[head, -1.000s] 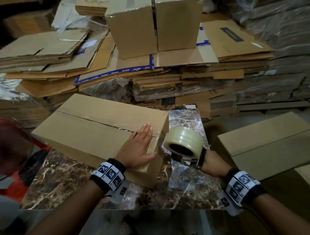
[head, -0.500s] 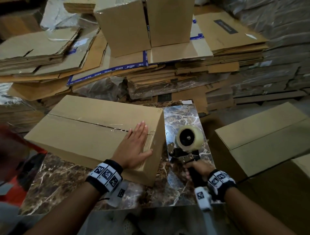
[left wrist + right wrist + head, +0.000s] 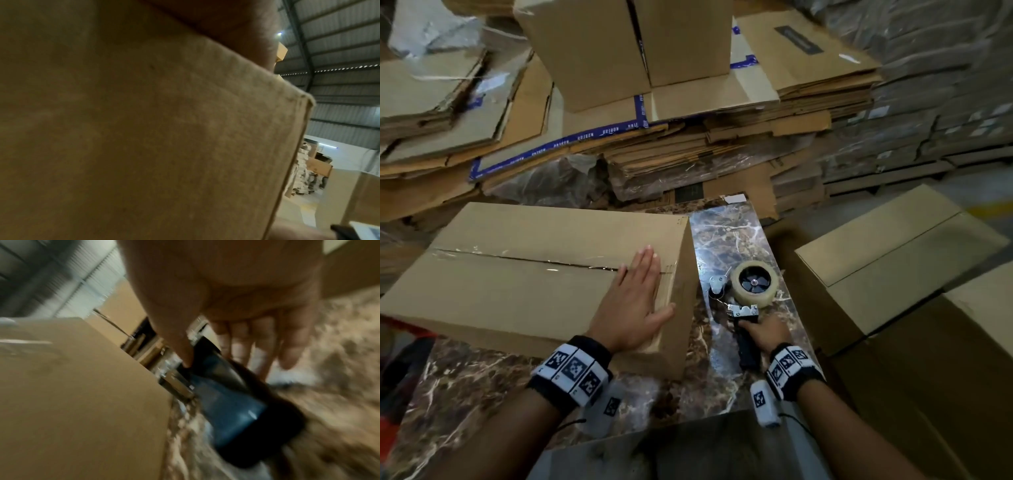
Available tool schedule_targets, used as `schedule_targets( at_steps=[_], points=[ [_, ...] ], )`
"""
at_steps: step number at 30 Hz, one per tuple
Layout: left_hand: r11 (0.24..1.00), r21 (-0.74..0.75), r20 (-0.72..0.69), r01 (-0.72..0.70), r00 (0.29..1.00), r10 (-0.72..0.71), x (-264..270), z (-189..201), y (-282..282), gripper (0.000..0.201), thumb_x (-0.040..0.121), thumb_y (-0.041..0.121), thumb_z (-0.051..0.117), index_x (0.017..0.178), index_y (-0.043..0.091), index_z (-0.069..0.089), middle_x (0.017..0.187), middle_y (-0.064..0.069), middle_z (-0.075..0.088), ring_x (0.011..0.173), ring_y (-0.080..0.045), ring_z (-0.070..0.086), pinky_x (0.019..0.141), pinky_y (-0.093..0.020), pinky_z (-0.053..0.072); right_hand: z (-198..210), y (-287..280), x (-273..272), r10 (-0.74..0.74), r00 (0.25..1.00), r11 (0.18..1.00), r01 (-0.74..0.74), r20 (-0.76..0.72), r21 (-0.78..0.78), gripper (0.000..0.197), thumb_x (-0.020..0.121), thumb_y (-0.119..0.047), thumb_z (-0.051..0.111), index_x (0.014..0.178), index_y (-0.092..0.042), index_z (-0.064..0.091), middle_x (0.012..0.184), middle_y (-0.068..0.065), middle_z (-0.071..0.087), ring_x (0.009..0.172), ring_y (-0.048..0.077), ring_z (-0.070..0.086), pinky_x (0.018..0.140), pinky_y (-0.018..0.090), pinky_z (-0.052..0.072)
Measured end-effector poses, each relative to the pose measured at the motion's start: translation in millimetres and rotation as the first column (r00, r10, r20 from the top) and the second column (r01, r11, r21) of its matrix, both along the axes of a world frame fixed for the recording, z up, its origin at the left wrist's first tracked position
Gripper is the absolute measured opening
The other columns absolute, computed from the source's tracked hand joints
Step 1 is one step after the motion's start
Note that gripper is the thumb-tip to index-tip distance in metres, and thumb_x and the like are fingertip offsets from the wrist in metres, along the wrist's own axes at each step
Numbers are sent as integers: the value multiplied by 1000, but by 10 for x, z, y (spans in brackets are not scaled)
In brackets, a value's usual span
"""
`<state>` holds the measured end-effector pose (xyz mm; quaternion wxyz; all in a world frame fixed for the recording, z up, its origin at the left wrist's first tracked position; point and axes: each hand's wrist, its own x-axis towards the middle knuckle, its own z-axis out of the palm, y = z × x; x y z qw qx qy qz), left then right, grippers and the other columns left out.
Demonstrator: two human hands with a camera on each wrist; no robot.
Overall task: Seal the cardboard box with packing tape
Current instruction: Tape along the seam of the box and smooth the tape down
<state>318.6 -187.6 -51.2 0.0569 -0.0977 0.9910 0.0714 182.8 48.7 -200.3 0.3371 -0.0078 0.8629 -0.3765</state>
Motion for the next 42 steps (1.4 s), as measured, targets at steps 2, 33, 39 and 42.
schedule_targets(
  at_steps=[2, 33, 39, 42],
  points=[
    [1000, 18, -20, -1, 1000, 1, 15, 22, 3, 94, 83, 72, 8, 156, 15, -9, 163, -3, -18, 150, -15, -17, 124, -41, -1, 370, -42, 98, -20, 988, 995, 34, -156, 91, 36, 84, -43, 66, 72, -10, 64, 79, 10, 70, 76, 29, 66, 73, 39, 56],
    [964, 3, 100, 266, 959, -265, 622, 228, -1709, 103, 73, 77, -11, 156, 17, -7, 164, -2, -13, 151, -17, -14, 120, -36, -7, 1495, -1771, 745, 36, 855, 999, -28, -518, 23, 30, 102, -29, 42, 117, -6, 55, 110, 20, 69, 105, 36, 63, 81, 37, 46],
    [984, -19, 64, 177, 982, -175, 1093, 193, -2521, 109, 69, 84, -18, 156, 20, -4, 165, -2, -8, 149, -13, -11, 120, -34, -5, 1691, -1893, 653, 285, 765, 915, -38, -577, 402, 40, 97, -17, 40, 136, -11, 42, 135, 18, 55, 122, 34, 53, 102, 50, 45],
    [989, -14, 34, 144, 989, -144, 1165, 129, -2508, 109, 70, 83, -21, 156, 19, -5, 164, -1, -10, 150, -12, -12, 119, -33, -8, 1840, -2300, 1049, 428, 800, 825, -158, -419, 542, 67, 100, -51, 28, 151, -8, 25, 163, 16, 15, 150, 36, 11, 118, 57, 13]
  ],
)
